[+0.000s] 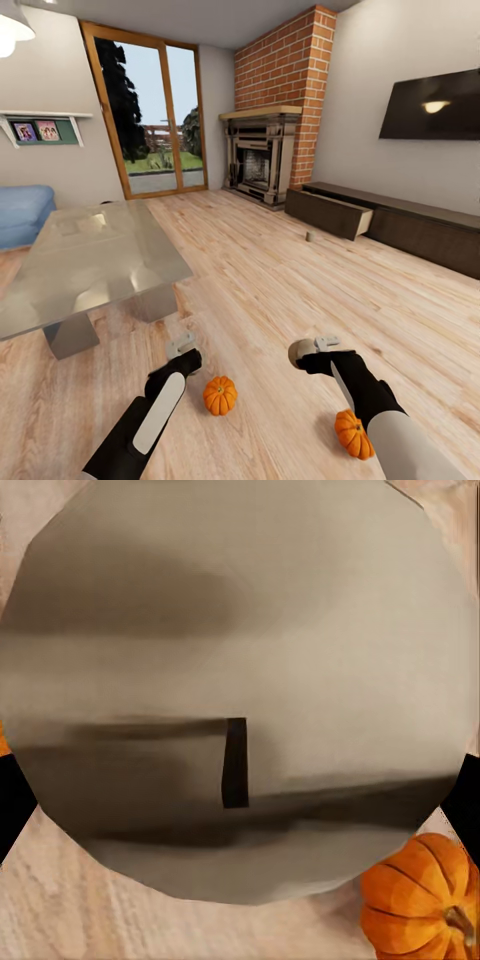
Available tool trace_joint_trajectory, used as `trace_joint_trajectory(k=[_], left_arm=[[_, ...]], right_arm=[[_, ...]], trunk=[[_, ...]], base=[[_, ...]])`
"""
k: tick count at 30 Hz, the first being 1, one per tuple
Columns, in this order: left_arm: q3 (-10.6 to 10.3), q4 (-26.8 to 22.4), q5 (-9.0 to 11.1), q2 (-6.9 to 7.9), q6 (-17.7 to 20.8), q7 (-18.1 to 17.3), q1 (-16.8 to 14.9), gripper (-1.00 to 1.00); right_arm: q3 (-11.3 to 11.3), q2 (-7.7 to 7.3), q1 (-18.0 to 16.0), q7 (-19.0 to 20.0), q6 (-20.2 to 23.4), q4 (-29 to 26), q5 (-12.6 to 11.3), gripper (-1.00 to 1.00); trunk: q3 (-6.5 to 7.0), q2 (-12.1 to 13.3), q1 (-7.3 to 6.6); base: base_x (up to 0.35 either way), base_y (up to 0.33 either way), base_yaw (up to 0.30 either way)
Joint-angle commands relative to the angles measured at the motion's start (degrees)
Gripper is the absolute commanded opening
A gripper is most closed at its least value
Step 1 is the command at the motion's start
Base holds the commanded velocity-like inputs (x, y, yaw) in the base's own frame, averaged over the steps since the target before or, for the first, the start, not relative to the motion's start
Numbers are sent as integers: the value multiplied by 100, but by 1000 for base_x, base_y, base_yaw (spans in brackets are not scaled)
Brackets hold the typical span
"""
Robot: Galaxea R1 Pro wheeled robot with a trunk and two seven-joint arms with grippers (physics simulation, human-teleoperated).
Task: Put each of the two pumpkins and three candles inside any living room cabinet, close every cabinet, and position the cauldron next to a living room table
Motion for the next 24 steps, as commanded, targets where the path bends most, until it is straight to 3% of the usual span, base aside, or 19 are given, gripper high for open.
trace_joint_trajectory(k=[1, 20, 24], left_arm=[[0, -2, 1, -2, 4, -7, 0, -100], [-6, -35, 11, -27, 24, -13, 0, -100], [-4, -4, 18, -41, 45, -13, -41, -100]], right_arm=[[0, 0, 1, -4, -1, 0, -3, -100], [0, 6, -7, -21, 69, 32, -60, -100], [0, 2, -16, -48, 263, 48, -64, -100]], trunk=[[26, 2, -2], [468, 714, -394], [541, 875, -482]], base=[[0, 0, -76], [0, 0, -229], [0, 0, -185]])
